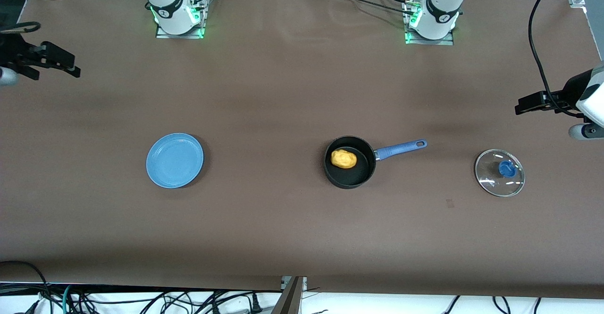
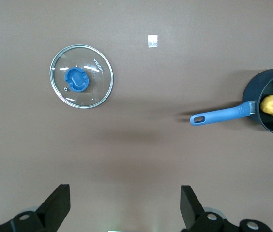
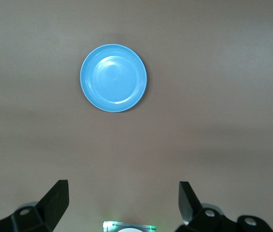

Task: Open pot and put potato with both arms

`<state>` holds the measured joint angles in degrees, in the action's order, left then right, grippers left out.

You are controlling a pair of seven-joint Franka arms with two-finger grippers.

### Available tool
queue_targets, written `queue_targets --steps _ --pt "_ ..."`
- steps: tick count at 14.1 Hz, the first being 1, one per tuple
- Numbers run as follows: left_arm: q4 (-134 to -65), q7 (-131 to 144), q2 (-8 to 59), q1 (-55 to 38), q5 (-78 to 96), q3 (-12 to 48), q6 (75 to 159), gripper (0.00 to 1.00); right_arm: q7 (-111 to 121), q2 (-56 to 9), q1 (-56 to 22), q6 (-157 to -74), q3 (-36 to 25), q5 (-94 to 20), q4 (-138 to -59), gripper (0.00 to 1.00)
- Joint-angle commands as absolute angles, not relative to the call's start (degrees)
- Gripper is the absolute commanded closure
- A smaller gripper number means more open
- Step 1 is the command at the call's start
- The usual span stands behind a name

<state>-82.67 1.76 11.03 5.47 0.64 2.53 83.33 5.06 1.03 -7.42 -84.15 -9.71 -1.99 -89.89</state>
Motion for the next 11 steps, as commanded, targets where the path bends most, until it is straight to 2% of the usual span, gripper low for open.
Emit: queue_targets --steps 1,4,6,11 --pt "-81.6 1.8 11.4 5.5 1.7 2.5 82.4 0.00 5.9 0.0 -7.0 -82.0 -9.8 -1.1 -87.5 0.00" --pt "-81.6 1.8 11.4 5.5 1.7 2.5 82.4 0.00 5.6 -0.4 -7.7 -82.9 -9.5 -1.1 -86.9 0.00" --pt "-81.6 1.8 11.4 5.5 1.7 2.5 82.4 0.00 6.3 -3.4 -8.5 -85.3 -8.9 -1.5 -85.2 0.00" --pt "-81.6 1.8 11.4 5.5 1.7 2.5 82.4 0.00 6.2 -3.4 -8.3 -85.3 -9.0 -1.0 -85.3 0.00"
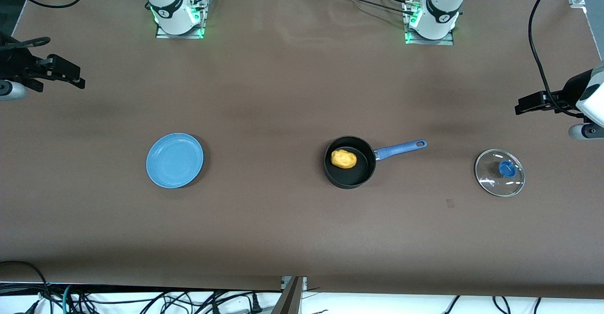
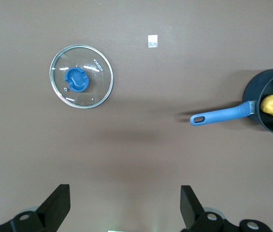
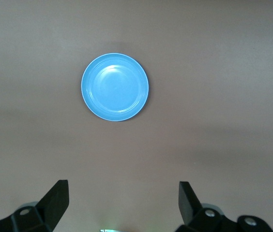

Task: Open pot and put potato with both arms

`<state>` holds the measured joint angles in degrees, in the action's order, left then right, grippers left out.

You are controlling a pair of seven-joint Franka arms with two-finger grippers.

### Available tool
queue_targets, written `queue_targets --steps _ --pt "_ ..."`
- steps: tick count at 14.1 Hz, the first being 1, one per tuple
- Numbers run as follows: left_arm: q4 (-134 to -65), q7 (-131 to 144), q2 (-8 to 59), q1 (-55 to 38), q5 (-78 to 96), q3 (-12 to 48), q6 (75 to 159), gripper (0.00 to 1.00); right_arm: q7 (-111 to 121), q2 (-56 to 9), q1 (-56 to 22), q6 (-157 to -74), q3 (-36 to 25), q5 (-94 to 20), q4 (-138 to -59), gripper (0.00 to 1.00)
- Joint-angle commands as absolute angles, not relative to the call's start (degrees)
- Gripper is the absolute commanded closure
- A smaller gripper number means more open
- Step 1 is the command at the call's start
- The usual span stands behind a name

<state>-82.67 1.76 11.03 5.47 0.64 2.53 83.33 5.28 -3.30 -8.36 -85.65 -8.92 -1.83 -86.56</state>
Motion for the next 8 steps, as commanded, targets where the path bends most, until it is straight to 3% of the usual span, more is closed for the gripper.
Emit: queue_targets --steps 1,8 --pt "-81.6 1.8 11.4 5.5 1.7 2.5 82.4 0.00 6.2 -3.4 -8.3 -85.3 -9.0 -0.9 -85.3 0.00" --pt "-81.6 1.8 11.4 5.5 1.8 2.4 82.4 0.00 6.2 -3.4 -7.8 -85.3 -9.4 0.4 -85.1 0.00"
